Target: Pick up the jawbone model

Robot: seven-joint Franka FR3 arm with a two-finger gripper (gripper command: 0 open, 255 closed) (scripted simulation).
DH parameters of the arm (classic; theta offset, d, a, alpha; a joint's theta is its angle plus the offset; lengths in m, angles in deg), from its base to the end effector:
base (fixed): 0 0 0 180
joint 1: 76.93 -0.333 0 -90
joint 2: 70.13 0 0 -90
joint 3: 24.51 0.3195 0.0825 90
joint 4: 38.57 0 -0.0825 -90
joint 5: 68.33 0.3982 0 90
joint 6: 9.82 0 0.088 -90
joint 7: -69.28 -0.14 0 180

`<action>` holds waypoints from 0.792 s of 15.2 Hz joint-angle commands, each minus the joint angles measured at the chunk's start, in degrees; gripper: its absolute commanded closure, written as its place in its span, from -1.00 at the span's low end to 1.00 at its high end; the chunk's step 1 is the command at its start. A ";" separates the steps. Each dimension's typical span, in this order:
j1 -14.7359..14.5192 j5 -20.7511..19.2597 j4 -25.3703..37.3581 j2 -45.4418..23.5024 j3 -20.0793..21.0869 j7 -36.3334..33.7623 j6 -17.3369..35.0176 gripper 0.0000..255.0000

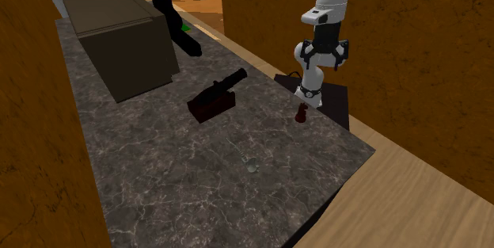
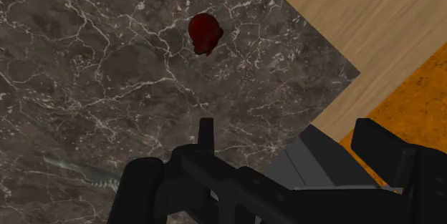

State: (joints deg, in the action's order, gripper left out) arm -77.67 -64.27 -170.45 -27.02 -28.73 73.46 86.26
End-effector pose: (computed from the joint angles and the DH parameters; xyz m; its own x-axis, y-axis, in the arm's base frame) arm 0.3432 -0.0176 0.5860 0.9909 0.0181 0.1336 0.0331 -0.9932 -0.1114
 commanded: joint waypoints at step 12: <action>-2.41 -6.37 6.25 -19.67 -10.87 25.32 7.98 -1.00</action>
State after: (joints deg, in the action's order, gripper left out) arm -79.97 -70.13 -164.75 -44.72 -38.49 96.02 93.23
